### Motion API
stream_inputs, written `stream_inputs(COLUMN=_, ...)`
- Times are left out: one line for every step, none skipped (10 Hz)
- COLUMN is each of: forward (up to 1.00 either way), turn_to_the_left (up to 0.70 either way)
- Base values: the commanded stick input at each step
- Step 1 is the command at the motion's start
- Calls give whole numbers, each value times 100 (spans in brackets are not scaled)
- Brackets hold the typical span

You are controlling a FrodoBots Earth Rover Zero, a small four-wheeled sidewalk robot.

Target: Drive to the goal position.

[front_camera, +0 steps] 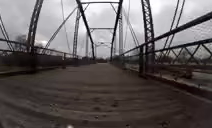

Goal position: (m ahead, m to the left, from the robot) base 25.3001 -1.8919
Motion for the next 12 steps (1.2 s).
stream_inputs(forward=100, turn_to_the_left=0)
stream_inputs(forward=100, turn_to_the_left=0)
stream_inputs(forward=100, turn_to_the_left=0)
stream_inputs(forward=100, turn_to_the_left=0)
stream_inputs(forward=100, turn_to_the_left=0)
stream_inputs(forward=100, turn_to_the_left=0)
stream_inputs(forward=100, turn_to_the_left=0)
stream_inputs(forward=100, turn_to_the_left=0)
stream_inputs(forward=100, turn_to_the_left=0)
stream_inputs(forward=100, turn_to_the_left=0)
stream_inputs(forward=100, turn_to_the_left=0)
stream_inputs(forward=100, turn_to_the_left=0)
